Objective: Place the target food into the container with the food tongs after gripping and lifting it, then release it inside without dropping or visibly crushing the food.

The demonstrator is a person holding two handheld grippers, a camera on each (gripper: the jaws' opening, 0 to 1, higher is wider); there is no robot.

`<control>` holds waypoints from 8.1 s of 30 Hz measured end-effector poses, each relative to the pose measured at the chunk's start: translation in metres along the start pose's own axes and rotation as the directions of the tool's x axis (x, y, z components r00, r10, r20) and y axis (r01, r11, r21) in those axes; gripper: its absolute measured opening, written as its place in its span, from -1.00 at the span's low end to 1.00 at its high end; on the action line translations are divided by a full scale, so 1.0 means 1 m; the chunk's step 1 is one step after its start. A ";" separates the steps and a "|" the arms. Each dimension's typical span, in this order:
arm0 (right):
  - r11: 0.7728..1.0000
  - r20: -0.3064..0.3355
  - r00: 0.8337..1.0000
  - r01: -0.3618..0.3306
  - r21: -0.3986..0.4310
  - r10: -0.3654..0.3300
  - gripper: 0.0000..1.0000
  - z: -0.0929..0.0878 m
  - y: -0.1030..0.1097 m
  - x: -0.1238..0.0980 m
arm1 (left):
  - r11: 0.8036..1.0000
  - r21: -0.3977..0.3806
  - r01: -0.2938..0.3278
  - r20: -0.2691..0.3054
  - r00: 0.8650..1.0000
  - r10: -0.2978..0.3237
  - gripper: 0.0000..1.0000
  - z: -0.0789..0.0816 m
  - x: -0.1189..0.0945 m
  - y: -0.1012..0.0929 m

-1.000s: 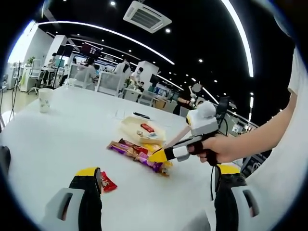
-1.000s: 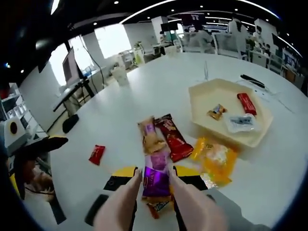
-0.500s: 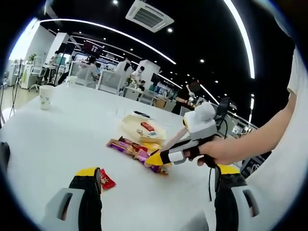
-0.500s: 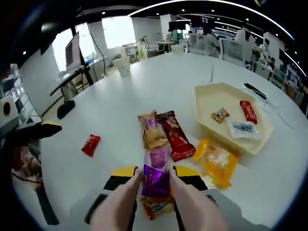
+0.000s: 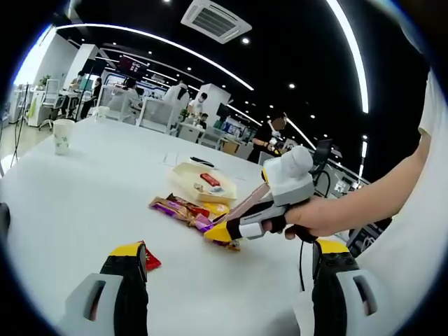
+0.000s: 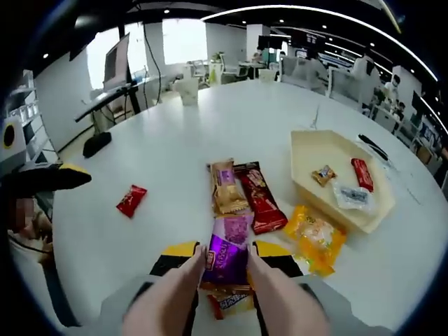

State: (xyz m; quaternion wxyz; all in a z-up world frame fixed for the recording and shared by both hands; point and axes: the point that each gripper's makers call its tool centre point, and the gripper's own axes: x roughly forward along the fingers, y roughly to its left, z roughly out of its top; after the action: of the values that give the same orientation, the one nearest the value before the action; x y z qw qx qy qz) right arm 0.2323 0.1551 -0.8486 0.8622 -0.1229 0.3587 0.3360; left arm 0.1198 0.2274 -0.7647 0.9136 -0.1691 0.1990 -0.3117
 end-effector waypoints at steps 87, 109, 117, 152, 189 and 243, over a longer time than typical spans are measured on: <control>0.998 0.007 0.998 -0.064 0.001 0.064 -0.59 -0.003 -0.002 -0.003 | 0.999 0.022 0.033 -0.036 0.999 -0.032 0.95 -0.003 0.012 -0.008; 0.982 0.099 0.988 -0.130 0.137 0.117 -0.59 0.014 0.010 -0.012 | 1.000 0.022 0.002 -0.010 1.000 -0.002 0.94 0.005 0.006 0.000; 0.987 0.134 0.985 -0.123 0.104 0.109 -0.59 0.025 0.007 -0.019 | 1.000 0.028 0.003 -0.013 1.000 -0.003 0.94 0.005 0.006 -0.003; 0.976 0.188 0.972 -0.170 0.139 0.143 -0.58 0.036 0.014 -0.040 | 1.000 0.024 -0.012 0.004 1.000 0.012 0.92 0.005 -0.003 -0.007; 0.968 0.189 0.967 -0.199 0.153 0.169 -0.58 0.038 0.011 -0.056 | 0.996 0.084 0.020 -0.020 1.000 -0.019 0.94 0.021 0.010 -0.003; 0.961 0.235 0.954 -0.225 0.162 0.184 -0.58 0.060 0.000 -0.081 | 0.996 0.094 -0.001 0.018 1.000 -0.001 0.96 0.036 0.018 -0.006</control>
State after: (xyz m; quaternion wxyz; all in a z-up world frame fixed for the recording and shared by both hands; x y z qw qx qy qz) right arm 0.2226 0.1427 -0.7490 0.8644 0.0340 0.3027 0.4002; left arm 0.1466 0.2183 -0.7353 0.9223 -0.1289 0.1758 -0.3190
